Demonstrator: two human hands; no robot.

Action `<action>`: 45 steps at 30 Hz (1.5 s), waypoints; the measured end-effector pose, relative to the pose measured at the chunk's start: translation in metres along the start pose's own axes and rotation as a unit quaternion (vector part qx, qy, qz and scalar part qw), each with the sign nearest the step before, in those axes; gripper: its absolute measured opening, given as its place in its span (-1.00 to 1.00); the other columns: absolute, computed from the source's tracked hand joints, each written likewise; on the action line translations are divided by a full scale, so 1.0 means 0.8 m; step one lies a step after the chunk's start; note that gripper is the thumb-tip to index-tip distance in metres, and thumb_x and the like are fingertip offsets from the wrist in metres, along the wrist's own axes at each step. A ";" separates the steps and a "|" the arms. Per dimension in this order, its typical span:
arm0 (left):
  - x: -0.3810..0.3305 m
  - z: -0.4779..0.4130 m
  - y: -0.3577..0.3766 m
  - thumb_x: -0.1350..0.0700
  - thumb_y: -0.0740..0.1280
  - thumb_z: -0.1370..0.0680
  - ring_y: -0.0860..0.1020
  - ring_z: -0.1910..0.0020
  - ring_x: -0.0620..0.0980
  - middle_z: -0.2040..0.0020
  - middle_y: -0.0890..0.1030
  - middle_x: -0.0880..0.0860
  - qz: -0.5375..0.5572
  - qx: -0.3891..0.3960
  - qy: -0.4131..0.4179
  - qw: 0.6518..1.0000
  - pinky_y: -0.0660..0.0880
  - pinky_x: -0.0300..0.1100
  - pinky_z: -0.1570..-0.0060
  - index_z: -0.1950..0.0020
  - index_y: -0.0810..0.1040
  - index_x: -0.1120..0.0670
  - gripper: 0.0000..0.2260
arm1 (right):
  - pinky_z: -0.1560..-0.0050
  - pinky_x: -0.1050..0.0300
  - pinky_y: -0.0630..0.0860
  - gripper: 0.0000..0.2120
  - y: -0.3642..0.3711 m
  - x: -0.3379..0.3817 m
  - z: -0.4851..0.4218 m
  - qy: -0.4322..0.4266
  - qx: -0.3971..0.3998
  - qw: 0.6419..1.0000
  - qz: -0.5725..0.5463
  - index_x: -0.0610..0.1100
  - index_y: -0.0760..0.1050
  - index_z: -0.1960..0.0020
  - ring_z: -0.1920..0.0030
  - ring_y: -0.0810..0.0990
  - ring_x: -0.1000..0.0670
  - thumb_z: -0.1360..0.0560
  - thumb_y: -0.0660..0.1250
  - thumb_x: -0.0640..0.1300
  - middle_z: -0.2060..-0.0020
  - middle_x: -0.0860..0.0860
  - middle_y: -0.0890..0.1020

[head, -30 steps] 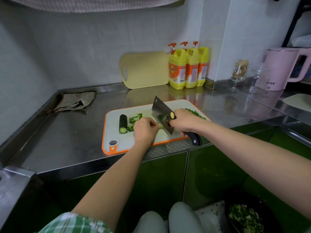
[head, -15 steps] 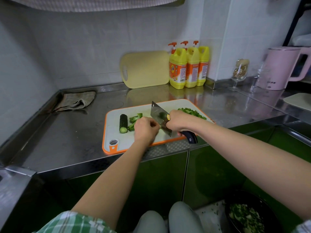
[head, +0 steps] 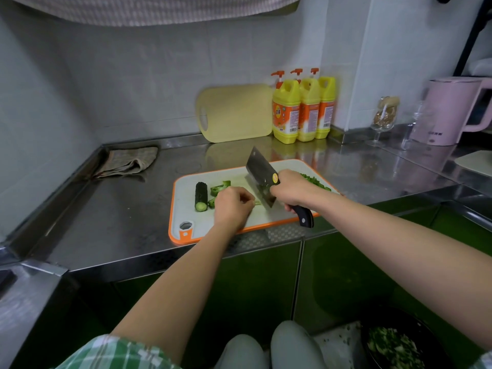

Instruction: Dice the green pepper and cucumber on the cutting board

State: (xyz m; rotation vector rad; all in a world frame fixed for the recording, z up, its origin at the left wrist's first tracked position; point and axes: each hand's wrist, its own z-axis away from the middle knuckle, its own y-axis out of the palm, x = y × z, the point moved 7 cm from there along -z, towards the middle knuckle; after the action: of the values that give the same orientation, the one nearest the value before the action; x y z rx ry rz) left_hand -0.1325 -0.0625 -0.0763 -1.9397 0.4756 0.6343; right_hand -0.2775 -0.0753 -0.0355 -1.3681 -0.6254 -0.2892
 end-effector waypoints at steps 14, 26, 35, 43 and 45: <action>-0.007 -0.001 0.006 0.19 0.44 -0.45 0.56 0.20 -0.02 0.22 0.68 0.04 -0.033 -0.004 0.017 0.999 0.53 -0.10 0.01 0.21 0.70 0.12 -0.94 | 0.58 0.26 0.34 -0.80 0.020 0.016 0.012 0.004 0.032 0.994 0.107 -0.23 0.35 0.25 0.58 0.45 0.00 -0.55 0.14 -0.31 0.52 -0.11 0.49; 0.007 0.000 -0.009 0.13 0.35 -0.51 0.46 -0.14 0.04 0.01 0.66 -0.02 -0.075 0.003 -0.001 0.997 0.45 -0.11 -0.08 -0.13 0.64 0.00 -0.78 | 0.42 0.15 0.43 -0.90 0.003 -0.017 -0.001 0.029 0.002 0.999 -0.027 -0.26 0.33 -0.02 0.48 0.46 -0.08 -0.53 0.09 -0.34 0.41 -0.16 0.48; -0.006 -0.005 0.009 0.03 0.36 -0.51 0.45 -0.20 0.10 0.00 0.67 0.05 -0.142 0.013 0.005 0.990 0.51 -0.07 -0.02 -0.08 0.68 0.01 -0.80 | 0.49 0.23 0.39 -0.90 -0.003 -0.006 0.015 0.011 0.031 0.997 0.065 -0.27 0.39 0.08 0.50 0.49 -0.06 -0.52 0.10 -0.34 0.45 -0.15 0.50; -0.013 -0.015 0.019 0.11 0.29 -0.53 0.46 -0.07 0.13 0.12 0.66 0.10 -0.162 -0.014 0.027 0.986 0.37 -0.10 0.18 0.08 0.68 0.10 -0.82 | 0.52 0.22 0.41 -0.93 0.006 -0.004 0.000 0.014 0.034 0.994 0.100 -0.30 0.39 0.07 0.52 0.51 -0.05 -0.53 0.14 -0.34 0.40 -0.16 0.51; -0.013 -0.017 0.023 0.12 0.27 -0.55 0.44 -0.05 0.14 0.10 0.64 0.13 -0.174 -0.005 0.045 0.984 0.36 -0.07 0.14 0.07 0.67 0.14 -0.81 | 0.51 0.19 0.42 -0.93 0.011 -0.008 -0.009 0.013 0.012 0.997 0.072 -0.30 0.38 0.03 0.51 0.52 -0.07 -0.54 0.13 -0.34 0.35 -0.17 0.50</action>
State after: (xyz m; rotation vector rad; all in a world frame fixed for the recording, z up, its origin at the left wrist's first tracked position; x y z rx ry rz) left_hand -0.1483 -0.0816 -0.0775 -2.0033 0.1810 0.3254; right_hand -0.2761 -0.0815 -0.0467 -1.3759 -0.5045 -0.1822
